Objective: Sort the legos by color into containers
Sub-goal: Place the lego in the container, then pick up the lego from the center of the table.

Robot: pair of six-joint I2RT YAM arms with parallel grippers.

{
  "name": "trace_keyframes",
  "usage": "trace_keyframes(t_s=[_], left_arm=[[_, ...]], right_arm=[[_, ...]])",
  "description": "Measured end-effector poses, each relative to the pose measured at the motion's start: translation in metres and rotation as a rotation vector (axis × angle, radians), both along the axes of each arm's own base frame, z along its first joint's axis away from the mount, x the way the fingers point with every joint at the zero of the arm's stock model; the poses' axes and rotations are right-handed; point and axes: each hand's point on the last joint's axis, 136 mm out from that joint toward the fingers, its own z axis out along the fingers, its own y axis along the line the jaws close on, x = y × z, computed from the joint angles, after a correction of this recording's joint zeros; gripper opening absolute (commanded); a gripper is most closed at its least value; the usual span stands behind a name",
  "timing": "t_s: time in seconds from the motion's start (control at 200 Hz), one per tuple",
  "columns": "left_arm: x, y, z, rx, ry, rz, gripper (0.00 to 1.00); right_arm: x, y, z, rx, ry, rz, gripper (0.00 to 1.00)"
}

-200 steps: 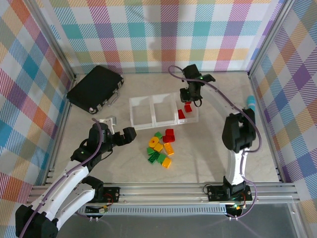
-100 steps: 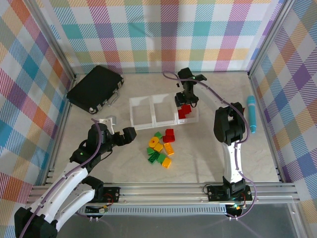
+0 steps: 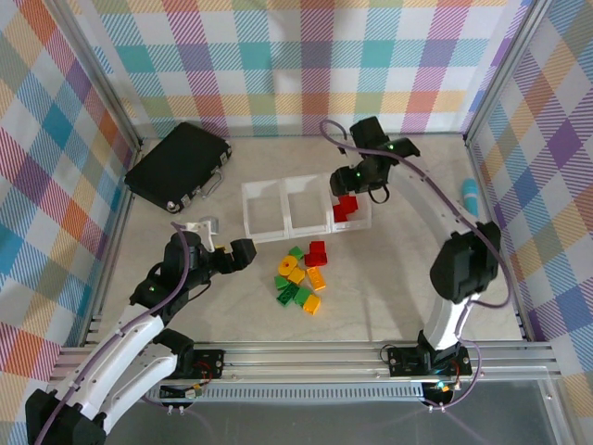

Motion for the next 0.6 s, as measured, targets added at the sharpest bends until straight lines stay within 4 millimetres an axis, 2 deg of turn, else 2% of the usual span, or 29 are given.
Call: trace_keyframes(t_s=[0.055,0.135,0.345,0.465,0.6], left_arm=[[-0.001,-0.001,0.001,-0.001,-0.003,-0.005,1.00],[-0.002,-0.003,0.002,-0.005,-0.006,-0.010,1.00],[-0.003,-0.003,0.000,-0.012,0.002,-0.004,1.00],[-0.003,-0.003,-0.001,-0.013,0.007,-0.002,1.00],[-0.003,-0.003,-0.001,-0.013,0.007,-0.003,1.00]], right_arm=[[-0.016,0.004,0.001,0.010,0.007,0.014,0.66],[-0.038,0.012,-0.009,0.010,0.044,0.032,0.67],[-0.089,0.028,-0.066,-0.042,0.190,-0.004,0.71],[-0.107,0.036,-0.087,-0.064,0.219,-0.060,0.74],[-0.116,0.047,-0.100,-0.063,0.224,-0.120,0.79]])
